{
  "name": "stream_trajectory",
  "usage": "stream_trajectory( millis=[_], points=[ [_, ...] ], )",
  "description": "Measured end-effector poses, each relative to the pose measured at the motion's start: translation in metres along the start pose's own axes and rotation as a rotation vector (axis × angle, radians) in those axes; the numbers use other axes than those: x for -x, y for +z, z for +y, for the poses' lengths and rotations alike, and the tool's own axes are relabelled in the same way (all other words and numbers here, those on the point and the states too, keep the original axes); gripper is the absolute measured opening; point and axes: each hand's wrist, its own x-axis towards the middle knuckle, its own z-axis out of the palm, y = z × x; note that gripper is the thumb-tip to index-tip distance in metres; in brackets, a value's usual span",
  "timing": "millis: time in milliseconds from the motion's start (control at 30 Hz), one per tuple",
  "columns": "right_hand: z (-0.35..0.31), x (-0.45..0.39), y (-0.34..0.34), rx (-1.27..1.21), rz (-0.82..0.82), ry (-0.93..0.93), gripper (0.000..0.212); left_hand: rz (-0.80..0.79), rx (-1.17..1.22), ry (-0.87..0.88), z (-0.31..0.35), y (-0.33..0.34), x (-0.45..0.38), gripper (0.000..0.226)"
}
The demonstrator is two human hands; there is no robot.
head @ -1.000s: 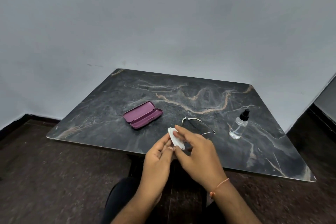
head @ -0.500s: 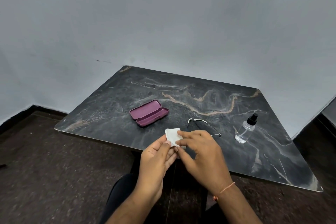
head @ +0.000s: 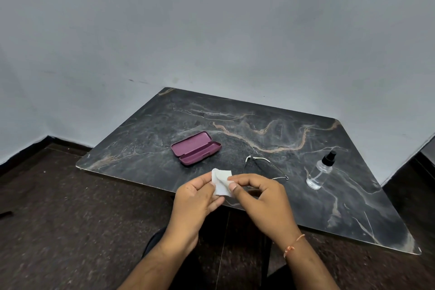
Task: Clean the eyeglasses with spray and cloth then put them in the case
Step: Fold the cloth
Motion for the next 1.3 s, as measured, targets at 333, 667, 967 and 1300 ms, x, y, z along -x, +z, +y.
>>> stream_trajectory(
  millis=[333,667,967,1300],
  points=[
    [-0.004,-0.023,-0.013,-0.621,-0.147,0.523,0.018,-0.188,-0.542,0.068,0.026,-0.031,-0.01,0.045],
    [-0.006,-0.022,-0.005,-0.484,-0.065,0.287,0.009,-0.137,-0.262,-0.106,0.034,-0.035,-0.009,0.034],
    [-0.009,-0.002,0.007,0.217,-0.086,-0.267,0.015,-0.102,0.09,-0.249,0.031,-0.018,-0.002,0.026],
    [-0.009,-0.003,-0.017,0.351,-0.212,-0.43,0.037,-0.12,0.108,-0.256,0.03,-0.022,-0.005,0.023]
  ],
)
